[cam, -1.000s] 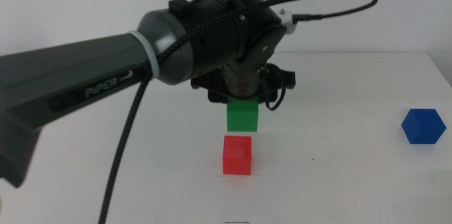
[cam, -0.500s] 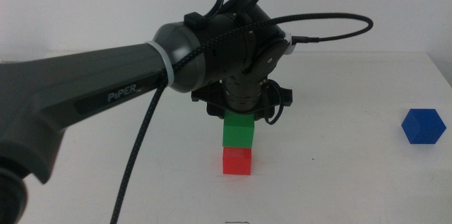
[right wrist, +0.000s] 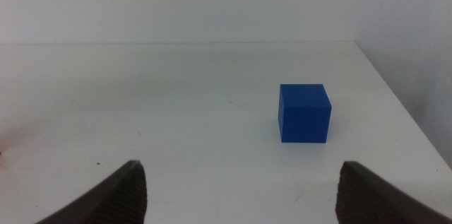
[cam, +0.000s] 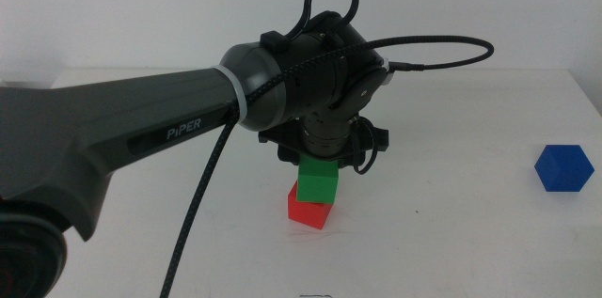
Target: Stack red cubes first, then green, then blue cubes in a specific spot.
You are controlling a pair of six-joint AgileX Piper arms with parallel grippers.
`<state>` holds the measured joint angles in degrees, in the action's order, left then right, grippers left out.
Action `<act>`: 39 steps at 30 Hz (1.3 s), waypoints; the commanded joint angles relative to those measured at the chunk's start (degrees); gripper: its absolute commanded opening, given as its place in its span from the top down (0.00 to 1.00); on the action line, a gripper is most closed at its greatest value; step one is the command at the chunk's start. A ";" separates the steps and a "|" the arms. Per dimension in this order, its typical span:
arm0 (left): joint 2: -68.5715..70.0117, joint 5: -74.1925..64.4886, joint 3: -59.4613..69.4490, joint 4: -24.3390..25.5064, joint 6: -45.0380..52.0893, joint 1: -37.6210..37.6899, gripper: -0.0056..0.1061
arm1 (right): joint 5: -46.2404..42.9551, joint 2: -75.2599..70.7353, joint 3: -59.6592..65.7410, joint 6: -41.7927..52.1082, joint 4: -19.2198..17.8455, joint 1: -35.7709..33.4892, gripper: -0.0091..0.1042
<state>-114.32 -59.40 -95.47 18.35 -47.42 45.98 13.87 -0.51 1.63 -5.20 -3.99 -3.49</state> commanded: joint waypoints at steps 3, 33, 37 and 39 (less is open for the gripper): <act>3.07 -1.04 -1.56 1.95 0.15 0.18 0.96 | -4.02 -1.28 -1.00 0.46 -0.65 0.34 0.11; 3.43 -1.51 -1.63 0.91 10.62 0.18 0.54 | -4.02 -1.28 -1.00 0.46 -0.65 0.34 0.11; 3.80 -1.51 -1.63 1.09 12.67 0.18 0.34 | -4.02 -1.28 -1.00 0.46 -0.65 0.34 0.11; 4.44 -1.45 -1.63 1.09 13.79 0.18 0.26 | -4.02 -1.28 -1.00 0.46 -0.65 0.34 0.11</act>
<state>-114.06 -61.30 -95.65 18.77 -34.39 45.98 13.87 -0.51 1.63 -5.20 -3.94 -3.49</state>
